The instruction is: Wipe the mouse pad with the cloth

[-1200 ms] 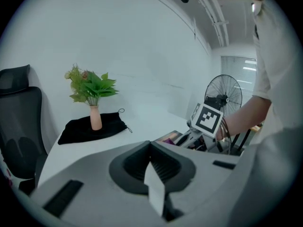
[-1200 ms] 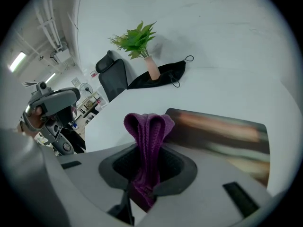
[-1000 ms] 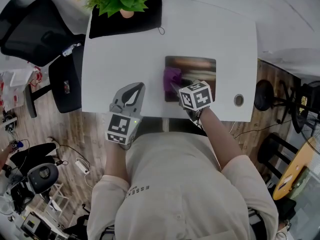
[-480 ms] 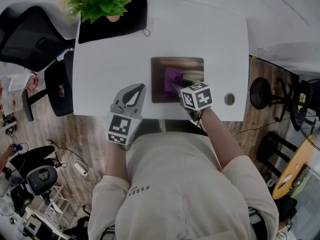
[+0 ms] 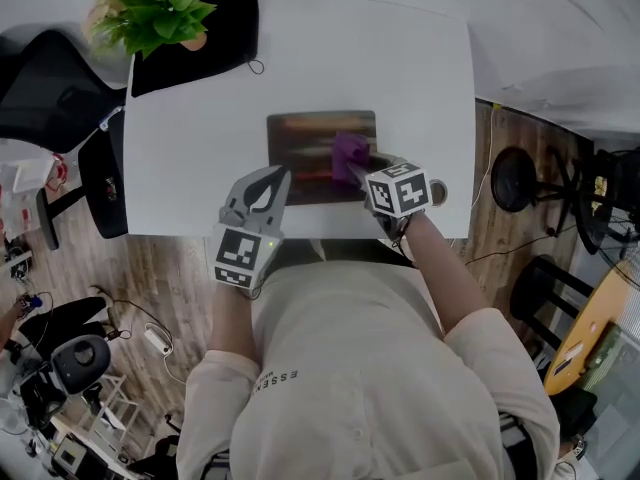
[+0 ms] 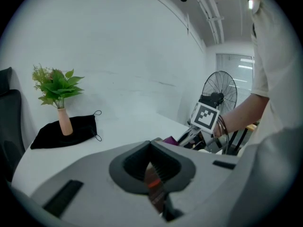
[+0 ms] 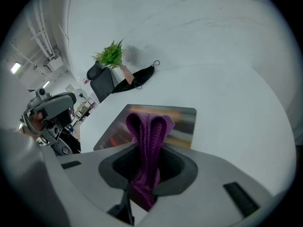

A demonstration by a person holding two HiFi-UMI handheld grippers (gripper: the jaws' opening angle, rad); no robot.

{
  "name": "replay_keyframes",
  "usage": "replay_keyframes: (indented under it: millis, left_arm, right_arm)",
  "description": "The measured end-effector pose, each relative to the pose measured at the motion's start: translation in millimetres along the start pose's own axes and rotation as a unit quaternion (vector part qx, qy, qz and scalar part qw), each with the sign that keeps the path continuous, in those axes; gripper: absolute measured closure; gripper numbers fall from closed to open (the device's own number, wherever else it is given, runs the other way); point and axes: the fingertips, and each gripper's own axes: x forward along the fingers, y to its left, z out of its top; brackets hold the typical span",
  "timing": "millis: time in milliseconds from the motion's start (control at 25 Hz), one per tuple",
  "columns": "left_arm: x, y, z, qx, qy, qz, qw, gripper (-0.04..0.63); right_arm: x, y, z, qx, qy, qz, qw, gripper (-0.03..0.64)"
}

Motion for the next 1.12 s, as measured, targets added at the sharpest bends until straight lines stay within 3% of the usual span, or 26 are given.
replay_keyframes:
  millis: [440,720,920,1120]
  left_arm:
    - [28.4,-44.6,10.5,0.013,0.004,-0.011,0.9998,0.594]
    - [23.8,-49.2,14.7,0.023,-0.001,-0.006,0.9997,0.594]
    - [9.2,-32.0,14.7,0.024,-0.010,0.007,0.9996,0.594]
    - [-11.0,-9.5,10.9,0.021,-0.016,0.009,0.9996,0.594]
  right_arm:
    - [-37.6,-55.2,-20.8,0.024,-0.012,-0.020,0.999,0.522]
    - [-52.6,-75.8,-26.9,0.042,-0.017,-0.046,0.998,0.522]
    - [-58.8,-63.5,-15.9,0.045,-0.036,-0.048,0.997,0.522]
    - [-46.7,-18.6,-1.0,0.027,-0.040,-0.029,0.998,0.522]
